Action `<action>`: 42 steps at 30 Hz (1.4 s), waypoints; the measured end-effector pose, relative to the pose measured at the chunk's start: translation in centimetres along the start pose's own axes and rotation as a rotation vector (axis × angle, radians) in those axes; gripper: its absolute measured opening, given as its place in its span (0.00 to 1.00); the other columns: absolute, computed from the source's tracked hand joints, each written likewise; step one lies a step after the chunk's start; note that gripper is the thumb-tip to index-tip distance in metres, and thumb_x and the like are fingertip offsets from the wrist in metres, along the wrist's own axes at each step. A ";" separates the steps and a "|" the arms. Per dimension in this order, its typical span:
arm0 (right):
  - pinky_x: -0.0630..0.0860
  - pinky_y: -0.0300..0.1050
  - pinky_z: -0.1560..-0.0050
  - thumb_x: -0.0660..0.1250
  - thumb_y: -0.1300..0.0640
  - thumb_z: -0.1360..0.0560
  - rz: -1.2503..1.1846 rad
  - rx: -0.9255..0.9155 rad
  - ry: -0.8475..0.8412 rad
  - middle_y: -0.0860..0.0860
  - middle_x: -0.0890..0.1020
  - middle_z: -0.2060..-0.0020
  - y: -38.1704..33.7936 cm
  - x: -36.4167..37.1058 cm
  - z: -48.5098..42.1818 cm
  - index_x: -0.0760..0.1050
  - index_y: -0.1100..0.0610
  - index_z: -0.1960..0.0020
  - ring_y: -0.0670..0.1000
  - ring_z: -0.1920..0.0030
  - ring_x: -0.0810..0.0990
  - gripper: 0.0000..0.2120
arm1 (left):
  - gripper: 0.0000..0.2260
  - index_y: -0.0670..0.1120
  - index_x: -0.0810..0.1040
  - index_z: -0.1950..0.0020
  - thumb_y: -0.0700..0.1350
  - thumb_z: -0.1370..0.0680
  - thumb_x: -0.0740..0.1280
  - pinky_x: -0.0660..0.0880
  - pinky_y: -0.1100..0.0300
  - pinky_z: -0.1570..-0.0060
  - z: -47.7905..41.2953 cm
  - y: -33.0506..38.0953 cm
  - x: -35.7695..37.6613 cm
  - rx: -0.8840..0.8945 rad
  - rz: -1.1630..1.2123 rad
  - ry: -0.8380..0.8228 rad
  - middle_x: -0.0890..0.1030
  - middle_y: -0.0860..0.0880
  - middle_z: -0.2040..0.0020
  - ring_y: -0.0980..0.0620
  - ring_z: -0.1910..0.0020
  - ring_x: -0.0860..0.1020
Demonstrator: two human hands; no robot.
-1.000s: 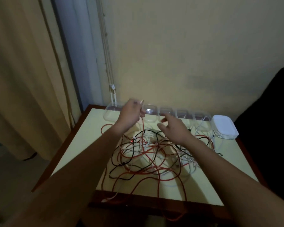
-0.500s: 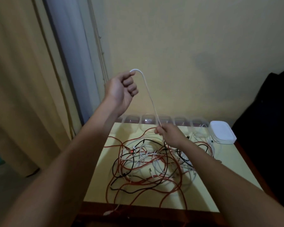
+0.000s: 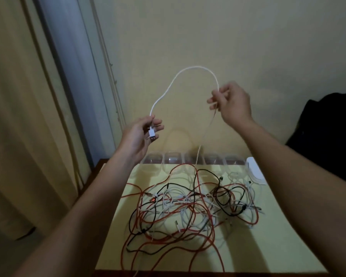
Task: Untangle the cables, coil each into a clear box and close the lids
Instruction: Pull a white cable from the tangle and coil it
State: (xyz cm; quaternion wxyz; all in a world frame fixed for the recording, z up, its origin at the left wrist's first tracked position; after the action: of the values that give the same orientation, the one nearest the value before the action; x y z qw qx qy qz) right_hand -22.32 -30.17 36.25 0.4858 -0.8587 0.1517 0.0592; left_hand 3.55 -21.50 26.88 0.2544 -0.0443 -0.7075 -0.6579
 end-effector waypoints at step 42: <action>0.62 0.34 0.60 0.65 0.60 0.20 0.215 -0.270 -0.109 0.47 0.76 0.61 -0.1 3.2 16.4 0.76 0.58 0.56 0.43 0.60 0.70 0.07 | 0.13 0.38 0.77 0.48 0.40 0.16 0.53 0.52 0.62 0.74 10.9 -10.4 4.1 -0.376 0.104 -0.439 0.61 0.52 0.73 0.57 0.78 0.58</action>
State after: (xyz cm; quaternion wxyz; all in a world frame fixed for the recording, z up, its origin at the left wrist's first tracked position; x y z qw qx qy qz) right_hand -18.51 -16.78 26.93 0.3646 -0.8905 0.2067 0.1770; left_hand -7.39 -13.59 19.06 0.1160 -0.2683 -0.6081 -0.7381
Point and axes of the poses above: each hand's wrist, its own z-axis away from the middle knuckle, its own x-axis out of the palm, y = z × x, the point moved 10 cm from there along -z, towards the middle knuckle
